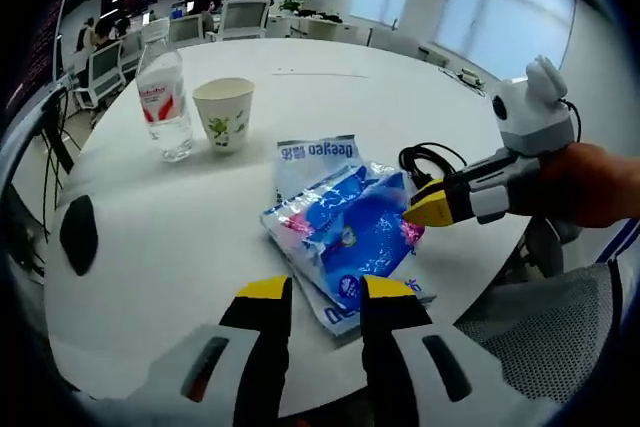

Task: Arrange the tabletop items into an orderly group along one side of the table until the central work area is clear of visible clutter.

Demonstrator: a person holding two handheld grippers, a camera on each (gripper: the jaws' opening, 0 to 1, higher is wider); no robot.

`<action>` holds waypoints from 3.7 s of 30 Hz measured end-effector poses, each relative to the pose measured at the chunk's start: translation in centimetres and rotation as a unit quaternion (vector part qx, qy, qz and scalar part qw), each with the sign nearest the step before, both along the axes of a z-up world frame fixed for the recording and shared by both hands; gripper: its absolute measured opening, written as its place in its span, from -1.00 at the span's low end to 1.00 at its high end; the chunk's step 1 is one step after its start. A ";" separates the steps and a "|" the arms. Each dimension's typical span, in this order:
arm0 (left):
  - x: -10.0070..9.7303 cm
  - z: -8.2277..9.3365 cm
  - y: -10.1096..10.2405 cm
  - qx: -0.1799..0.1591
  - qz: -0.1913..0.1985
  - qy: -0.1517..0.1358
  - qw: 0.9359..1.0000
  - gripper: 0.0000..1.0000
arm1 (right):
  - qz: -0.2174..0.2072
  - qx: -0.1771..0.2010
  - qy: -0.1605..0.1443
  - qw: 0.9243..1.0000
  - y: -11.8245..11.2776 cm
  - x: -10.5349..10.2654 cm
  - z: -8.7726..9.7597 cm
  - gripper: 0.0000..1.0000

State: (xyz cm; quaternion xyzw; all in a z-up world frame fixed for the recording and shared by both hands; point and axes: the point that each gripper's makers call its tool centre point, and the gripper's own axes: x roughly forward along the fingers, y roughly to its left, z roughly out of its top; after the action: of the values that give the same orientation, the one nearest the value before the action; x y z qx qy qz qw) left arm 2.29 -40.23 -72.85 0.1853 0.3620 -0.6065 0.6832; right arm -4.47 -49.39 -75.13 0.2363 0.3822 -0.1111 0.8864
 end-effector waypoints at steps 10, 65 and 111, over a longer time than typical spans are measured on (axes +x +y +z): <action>0.1 -0.8 0.2 0.021 -0.006 -0.012 1.000 -0.95 | -0.007 0.003 0.000 1.000 0.0 -0.2 0.0 -0.96; -6.6 1.8 -10.3 0.007 -0.125 -0.015 0.992 -1.00 | -0.141 0.000 -0.054 0.988 -8.0 -9.5 2.7 -1.00; -6.5 1.2 -22.4 -0.026 -0.105 0.023 0.994 -1.00 | -0.200 -0.024 -0.050 0.978 -19.6 -10.0 2.7 -1.00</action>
State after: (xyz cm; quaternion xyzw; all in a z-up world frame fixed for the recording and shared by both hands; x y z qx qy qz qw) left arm -4.24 -62.58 -71.68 0.1904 0.3398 -0.6887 0.6116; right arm -14.46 -69.03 -72.42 0.2919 0.2793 -0.2834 0.8697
